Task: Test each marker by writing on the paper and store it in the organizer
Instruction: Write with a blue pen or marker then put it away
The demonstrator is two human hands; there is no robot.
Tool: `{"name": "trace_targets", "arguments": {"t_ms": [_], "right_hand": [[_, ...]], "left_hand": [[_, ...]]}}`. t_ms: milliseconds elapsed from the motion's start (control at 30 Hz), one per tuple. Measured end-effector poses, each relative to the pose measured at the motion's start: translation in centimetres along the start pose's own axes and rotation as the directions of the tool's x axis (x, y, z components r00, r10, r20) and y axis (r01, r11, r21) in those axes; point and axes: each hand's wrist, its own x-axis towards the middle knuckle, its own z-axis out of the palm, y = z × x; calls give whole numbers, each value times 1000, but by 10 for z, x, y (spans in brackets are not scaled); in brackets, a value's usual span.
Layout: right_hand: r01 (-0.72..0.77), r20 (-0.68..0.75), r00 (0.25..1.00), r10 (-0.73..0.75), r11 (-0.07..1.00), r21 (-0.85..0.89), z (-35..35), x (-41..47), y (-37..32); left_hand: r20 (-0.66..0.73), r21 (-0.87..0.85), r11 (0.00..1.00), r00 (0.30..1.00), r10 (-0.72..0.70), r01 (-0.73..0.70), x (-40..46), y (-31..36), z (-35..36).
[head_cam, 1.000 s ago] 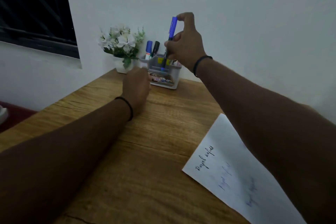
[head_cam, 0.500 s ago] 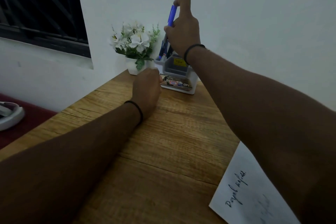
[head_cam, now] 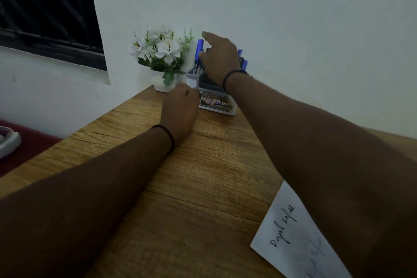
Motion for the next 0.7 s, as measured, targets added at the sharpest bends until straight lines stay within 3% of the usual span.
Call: {"name": "trace_targets", "arguments": {"t_ms": [133, 200, 267, 367, 533, 633, 700], "right_hand": [[60, -60, 996, -63, 997, -50, -25, -20, 6], [93, -40, 994, -99, 989, -118, -48, -36, 11], [124, 38, 992, -119, 971, -203, -79, -60, 17], [134, 151, 984, -94, 950, -281, -128, -105, 26], [9, 355, 929, 106, 952, -307, -207, -185, 36], [-45, 442, 879, 177, 955, -292, -233, -229, 39], [-54, 509, 838, 199, 957, -284, -241, -252, 42]], "left_hand": [[51, 230, 953, 980, 191, -198, -17, 12, -4], [201, 297, 896, 938, 281, -332, -36, 28, -1], [410, 326, 821, 853, 325, -469, -62, 47, 2], [649, 327, 744, 711, 272, -583, -101, 74, 3], [833, 376, 651, 548, 75, -660, -149, 97, 0], [853, 433, 497, 520, 44, -752, -166, 101, 3], [844, 458, 469, 535, 38, -755, -167, 101, 5]]}}
